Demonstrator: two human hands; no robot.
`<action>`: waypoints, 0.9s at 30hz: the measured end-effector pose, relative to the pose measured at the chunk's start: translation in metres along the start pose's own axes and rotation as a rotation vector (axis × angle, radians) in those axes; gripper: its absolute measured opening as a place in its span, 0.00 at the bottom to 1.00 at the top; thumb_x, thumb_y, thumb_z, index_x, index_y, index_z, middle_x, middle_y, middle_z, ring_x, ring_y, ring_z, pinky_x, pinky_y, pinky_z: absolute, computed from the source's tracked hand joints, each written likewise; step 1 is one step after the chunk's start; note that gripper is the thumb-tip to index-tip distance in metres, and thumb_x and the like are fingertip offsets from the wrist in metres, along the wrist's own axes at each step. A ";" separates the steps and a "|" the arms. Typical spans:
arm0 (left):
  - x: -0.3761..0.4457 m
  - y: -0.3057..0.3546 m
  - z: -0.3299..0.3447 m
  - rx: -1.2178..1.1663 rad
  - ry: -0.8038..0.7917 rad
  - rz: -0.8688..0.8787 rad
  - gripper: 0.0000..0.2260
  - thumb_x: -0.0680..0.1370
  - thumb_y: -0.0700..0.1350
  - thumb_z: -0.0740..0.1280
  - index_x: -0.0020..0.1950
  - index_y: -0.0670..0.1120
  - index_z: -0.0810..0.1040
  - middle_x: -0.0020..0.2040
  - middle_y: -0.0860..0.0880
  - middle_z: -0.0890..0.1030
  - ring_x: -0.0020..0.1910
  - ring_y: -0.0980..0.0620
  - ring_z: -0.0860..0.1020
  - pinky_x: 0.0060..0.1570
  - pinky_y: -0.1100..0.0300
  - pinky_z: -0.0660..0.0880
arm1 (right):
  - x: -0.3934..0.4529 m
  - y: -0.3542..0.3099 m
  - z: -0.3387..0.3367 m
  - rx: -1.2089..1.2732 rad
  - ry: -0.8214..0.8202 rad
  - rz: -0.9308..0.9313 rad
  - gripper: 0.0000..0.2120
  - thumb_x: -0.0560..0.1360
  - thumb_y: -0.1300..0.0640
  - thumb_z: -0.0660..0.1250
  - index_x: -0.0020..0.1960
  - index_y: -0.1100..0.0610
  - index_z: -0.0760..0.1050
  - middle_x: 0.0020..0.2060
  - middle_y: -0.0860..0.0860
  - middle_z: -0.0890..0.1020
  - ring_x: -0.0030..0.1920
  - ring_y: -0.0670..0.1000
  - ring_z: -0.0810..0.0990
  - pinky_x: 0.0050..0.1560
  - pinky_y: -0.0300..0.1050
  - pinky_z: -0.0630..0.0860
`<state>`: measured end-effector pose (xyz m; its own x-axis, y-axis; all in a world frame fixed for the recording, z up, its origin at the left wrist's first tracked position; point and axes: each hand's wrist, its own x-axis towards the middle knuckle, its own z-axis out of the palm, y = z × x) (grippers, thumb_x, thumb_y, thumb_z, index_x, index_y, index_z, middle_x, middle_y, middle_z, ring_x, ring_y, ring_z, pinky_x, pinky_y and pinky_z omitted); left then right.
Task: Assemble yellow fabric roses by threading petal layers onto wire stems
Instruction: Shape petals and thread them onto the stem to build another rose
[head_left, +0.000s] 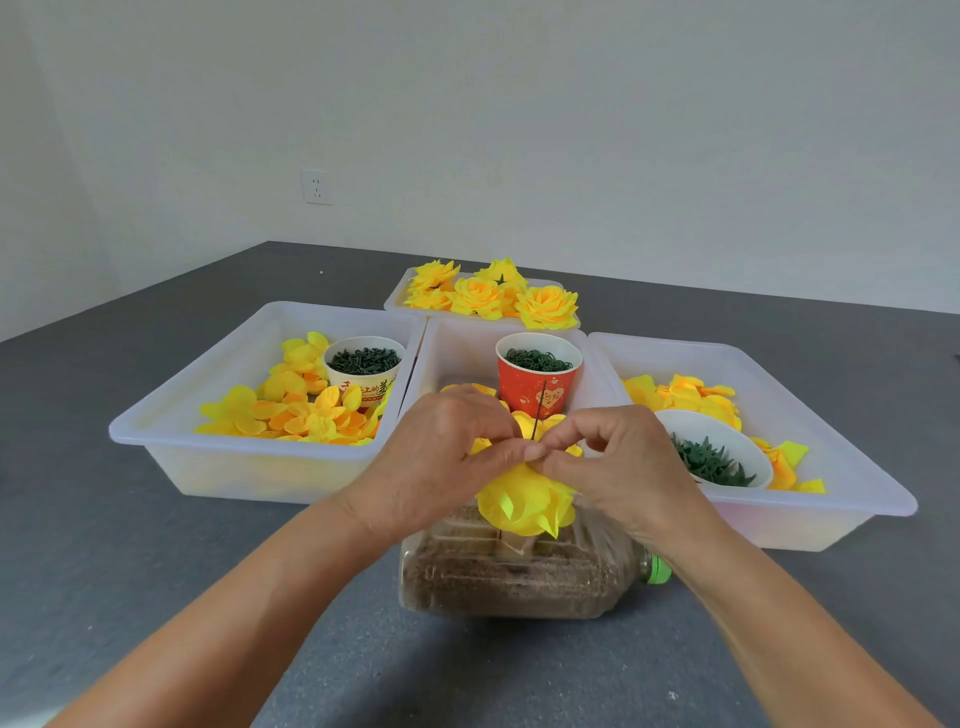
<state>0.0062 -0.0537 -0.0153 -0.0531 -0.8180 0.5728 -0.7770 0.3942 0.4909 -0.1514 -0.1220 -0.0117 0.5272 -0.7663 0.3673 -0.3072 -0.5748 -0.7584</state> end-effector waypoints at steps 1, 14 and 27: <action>0.002 0.000 0.002 -0.048 0.008 -0.068 0.12 0.73 0.48 0.71 0.39 0.39 0.83 0.37 0.47 0.82 0.40 0.49 0.79 0.48 0.55 0.74 | 0.001 -0.001 0.000 0.029 -0.003 0.023 0.05 0.66 0.60 0.76 0.33 0.53 0.81 0.25 0.39 0.77 0.30 0.35 0.74 0.33 0.27 0.68; 0.000 -0.008 0.021 -0.468 0.084 -0.308 0.08 0.65 0.49 0.72 0.35 0.45 0.81 0.33 0.51 0.78 0.34 0.58 0.73 0.35 0.65 0.70 | -0.005 0.010 0.006 0.064 0.049 0.124 0.07 0.66 0.58 0.77 0.34 0.47 0.81 0.30 0.40 0.81 0.33 0.34 0.75 0.35 0.24 0.69; -0.009 -0.016 0.033 -0.422 0.196 -0.205 0.06 0.68 0.49 0.71 0.36 0.46 0.82 0.34 0.51 0.78 0.36 0.57 0.74 0.38 0.67 0.70 | -0.011 0.017 0.012 0.218 0.061 0.160 0.04 0.68 0.62 0.75 0.41 0.55 0.84 0.41 0.51 0.85 0.38 0.35 0.78 0.37 0.24 0.70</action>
<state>-0.0016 -0.0668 -0.0503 0.2243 -0.8184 0.5291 -0.4359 0.4014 0.8056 -0.1528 -0.1194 -0.0352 0.4347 -0.8622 0.2600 -0.2016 -0.3745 -0.9050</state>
